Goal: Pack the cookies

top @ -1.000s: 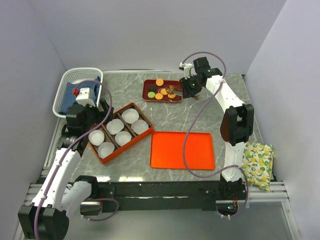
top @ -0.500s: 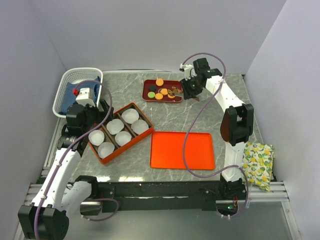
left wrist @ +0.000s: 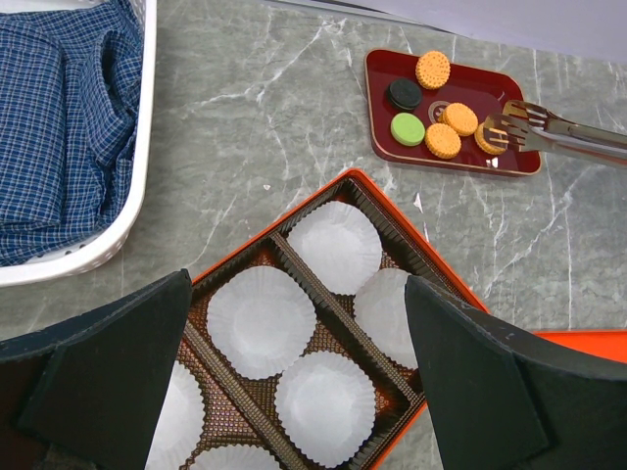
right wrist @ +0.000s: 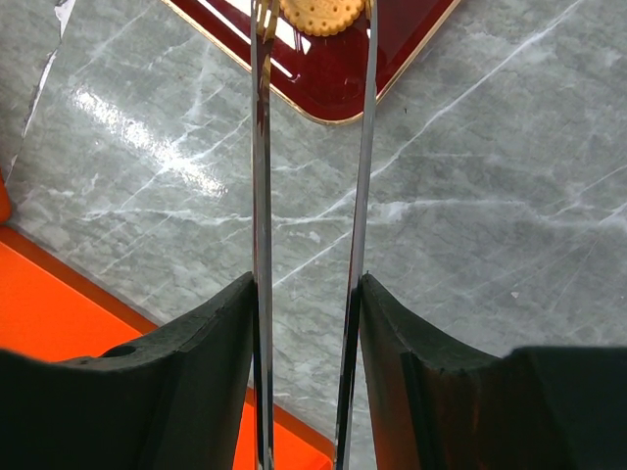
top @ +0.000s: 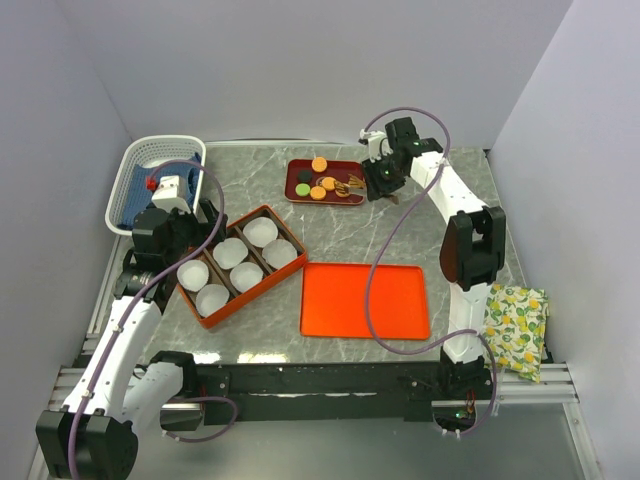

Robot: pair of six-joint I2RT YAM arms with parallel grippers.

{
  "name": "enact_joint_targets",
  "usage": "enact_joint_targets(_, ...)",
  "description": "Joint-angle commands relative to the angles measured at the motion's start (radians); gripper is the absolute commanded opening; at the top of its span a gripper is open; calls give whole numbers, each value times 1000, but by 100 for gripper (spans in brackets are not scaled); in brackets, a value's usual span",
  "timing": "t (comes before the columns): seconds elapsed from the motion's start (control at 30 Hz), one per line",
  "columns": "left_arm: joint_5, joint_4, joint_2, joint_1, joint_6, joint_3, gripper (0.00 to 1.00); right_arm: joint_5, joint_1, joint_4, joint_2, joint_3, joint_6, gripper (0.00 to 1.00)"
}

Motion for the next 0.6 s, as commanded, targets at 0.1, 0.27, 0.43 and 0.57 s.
enact_joint_targets(0.1, 21, 30, -4, 2, 16, 20, 96, 12, 2, 2, 14, -11, -5, 51)
enact_joint_targets(0.27, 19, 32, -2, 0, 16, 19, 96, 21, 2, -6, 23, -6, -5, 51)
enact_joint_targets(0.43, 22, 32, -5, 0, 16, 20, 96, 21, 4, -6, 11, -17, -5, 53)
enact_joint_targets(0.57, 22, 32, -7, 2, 16, 20, 96, 18, 5, -6, 5, -20, -4, 53)
